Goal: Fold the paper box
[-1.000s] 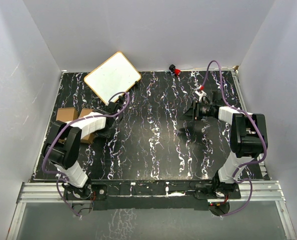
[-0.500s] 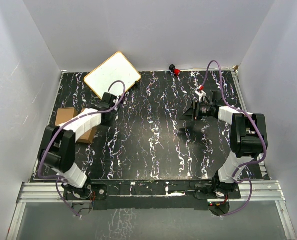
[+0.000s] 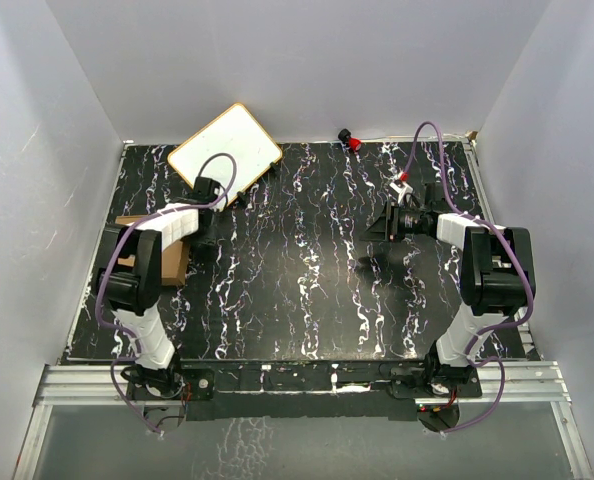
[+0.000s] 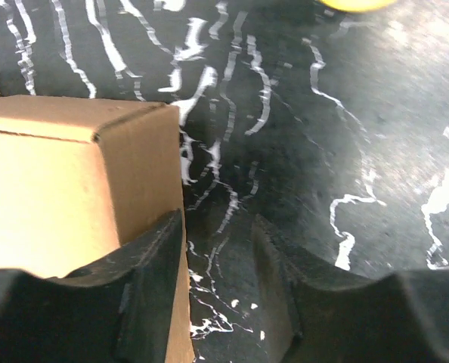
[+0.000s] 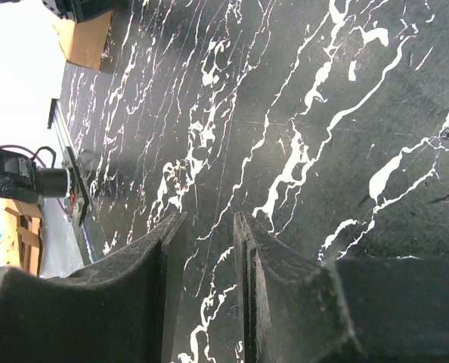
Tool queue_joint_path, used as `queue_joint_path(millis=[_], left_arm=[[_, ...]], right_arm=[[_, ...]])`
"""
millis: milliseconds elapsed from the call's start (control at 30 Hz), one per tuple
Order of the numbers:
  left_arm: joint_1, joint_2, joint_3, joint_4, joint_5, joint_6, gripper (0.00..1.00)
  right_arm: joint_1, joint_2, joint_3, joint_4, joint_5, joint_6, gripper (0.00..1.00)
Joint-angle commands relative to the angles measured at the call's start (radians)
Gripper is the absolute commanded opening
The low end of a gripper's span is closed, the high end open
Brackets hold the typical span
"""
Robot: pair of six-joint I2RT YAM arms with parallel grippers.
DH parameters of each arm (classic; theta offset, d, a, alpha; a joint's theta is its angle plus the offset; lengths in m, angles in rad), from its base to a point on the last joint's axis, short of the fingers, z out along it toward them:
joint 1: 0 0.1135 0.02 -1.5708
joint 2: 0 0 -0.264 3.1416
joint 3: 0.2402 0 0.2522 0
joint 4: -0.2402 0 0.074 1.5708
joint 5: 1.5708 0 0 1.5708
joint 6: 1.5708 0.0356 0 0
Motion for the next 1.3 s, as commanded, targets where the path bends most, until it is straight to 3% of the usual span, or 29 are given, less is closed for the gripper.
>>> queue_joint_path(millis=[0,167,267,400,500,567,667,767,900,1100,1267], left_arm=[[0.037,-0.013,0.02,-0.005,-0.051,-0.023,0.43],[0.04,-0.042,0.028,-0.007,-0.005,-0.023,0.4],[0.039,-0.094,0.033,-0.014,0.096,-0.035,0.39],[0.039,-0.226,-0.015,0.026,0.346,-0.068,0.42],[0.04,-0.382,-0.127,0.161,0.616,-0.142,0.46],[0.04,-0.496,-0.229,0.311,0.733,-0.233,0.55],[0.044,-0.648,-0.358,0.521,0.816,-0.404,0.78],[0.048,-0.75,-0.403,0.627,0.839,-0.497,0.95],[0.048,-0.799,-0.294,0.547,0.866,-0.51,0.97],[0.048,-0.802,-0.06,0.404,0.856,-0.51,0.97],[0.05,-0.788,0.115,0.34,0.868,-0.532,0.97]], right_arm=[[-0.006,-0.037,-0.001,0.032,-0.033,-0.023,0.36],[-0.005,-0.039,0.0,0.031,-0.033,-0.023,0.35],[-0.005,-0.043,0.0,0.026,-0.034,-0.033,0.35],[-0.005,-0.066,0.025,-0.034,-0.004,-0.1,0.35],[-0.006,-0.108,0.06,-0.116,0.055,-0.23,0.35],[-0.006,-0.158,0.072,-0.149,0.098,-0.311,0.36],[-0.006,-0.255,0.083,-0.172,0.187,-0.434,0.41],[-0.008,-0.381,0.09,-0.146,0.27,-0.518,0.54],[-0.015,-0.503,0.185,-0.136,0.381,-0.527,0.97],[-0.018,-0.521,0.534,-0.267,0.545,-0.296,0.99],[-0.017,-0.546,0.734,-0.348,0.522,-0.208,1.0]])
